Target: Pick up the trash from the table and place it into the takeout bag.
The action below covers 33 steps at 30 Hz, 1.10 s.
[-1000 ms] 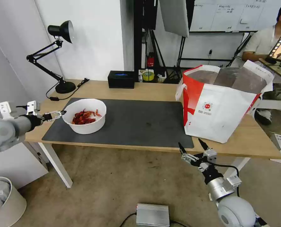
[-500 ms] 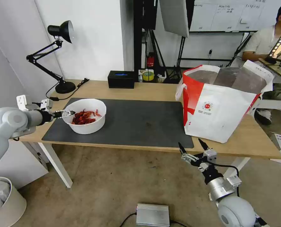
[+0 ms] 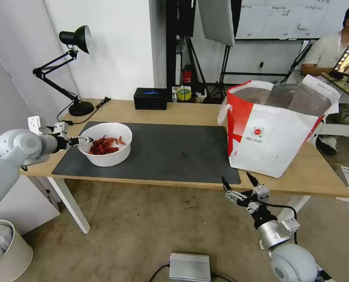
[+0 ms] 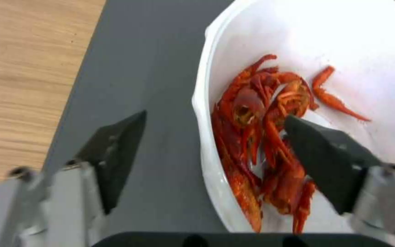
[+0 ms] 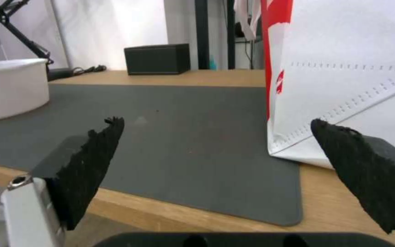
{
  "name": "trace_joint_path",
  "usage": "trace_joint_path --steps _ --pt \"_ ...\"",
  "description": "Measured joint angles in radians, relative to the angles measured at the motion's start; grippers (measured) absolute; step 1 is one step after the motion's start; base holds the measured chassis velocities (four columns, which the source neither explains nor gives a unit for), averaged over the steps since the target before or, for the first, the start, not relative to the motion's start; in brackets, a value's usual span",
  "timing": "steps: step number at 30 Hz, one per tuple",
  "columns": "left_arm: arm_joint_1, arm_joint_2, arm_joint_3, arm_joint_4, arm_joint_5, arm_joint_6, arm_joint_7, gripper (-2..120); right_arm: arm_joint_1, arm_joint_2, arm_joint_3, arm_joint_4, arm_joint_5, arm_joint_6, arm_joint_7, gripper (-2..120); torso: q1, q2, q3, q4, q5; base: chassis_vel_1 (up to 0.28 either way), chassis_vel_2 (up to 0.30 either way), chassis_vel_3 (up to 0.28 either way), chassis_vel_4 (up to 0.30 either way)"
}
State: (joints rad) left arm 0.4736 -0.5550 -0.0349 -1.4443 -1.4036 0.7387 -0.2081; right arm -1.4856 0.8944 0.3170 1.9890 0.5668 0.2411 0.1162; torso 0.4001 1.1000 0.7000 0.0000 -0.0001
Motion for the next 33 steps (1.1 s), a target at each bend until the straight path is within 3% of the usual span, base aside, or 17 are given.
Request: trace_joint_path --steps 11,16,19,28,33 --pt "0.001 0.046 0.051 -0.018 0.059 -0.002 0.099 31 0.0 0.0 0.0 0.0 0.0 0.0 0.0 100 0.0 0.0 0.0 0.0001 0.0002 0.0 0.0 0.0 0.0" --pt "0.0 0.05 0.062 -0.019 0.067 -0.003 0.11 17 0.0 0.0 0.0 0.0 0.0 0.0 0.0 100 0.0 0.0 0.0 0.0 0.0 0.0 0.0 0.0 0.0" --pt "-0.009 0.059 0.082 -0.019 0.073 -0.003 0.123 3 0.0 0.0 0.0 0.0 0.0 0.0 0.0 100 0.0 0.0 0.0 -0.0001 0.0001 0.0 0.0 0.0 0.0" --pt "-0.026 0.064 0.102 -0.021 0.08 -0.004 0.126 0 0.0 0.0 0.0 0.0 0.0 0.0 0.0 100 0.0 0.0 0.0 0.0 0.0001 0.0 0.0 0.0 0.0" --pt "-0.013 0.057 0.064 -0.035 0.071 -0.004 0.115 0 0.0 0.0 0.0 0.0 0.0 0.0 0.0 100 0.0 0.0 0.0 0.0 0.0001 0.0 0.0 0.0 0.0"
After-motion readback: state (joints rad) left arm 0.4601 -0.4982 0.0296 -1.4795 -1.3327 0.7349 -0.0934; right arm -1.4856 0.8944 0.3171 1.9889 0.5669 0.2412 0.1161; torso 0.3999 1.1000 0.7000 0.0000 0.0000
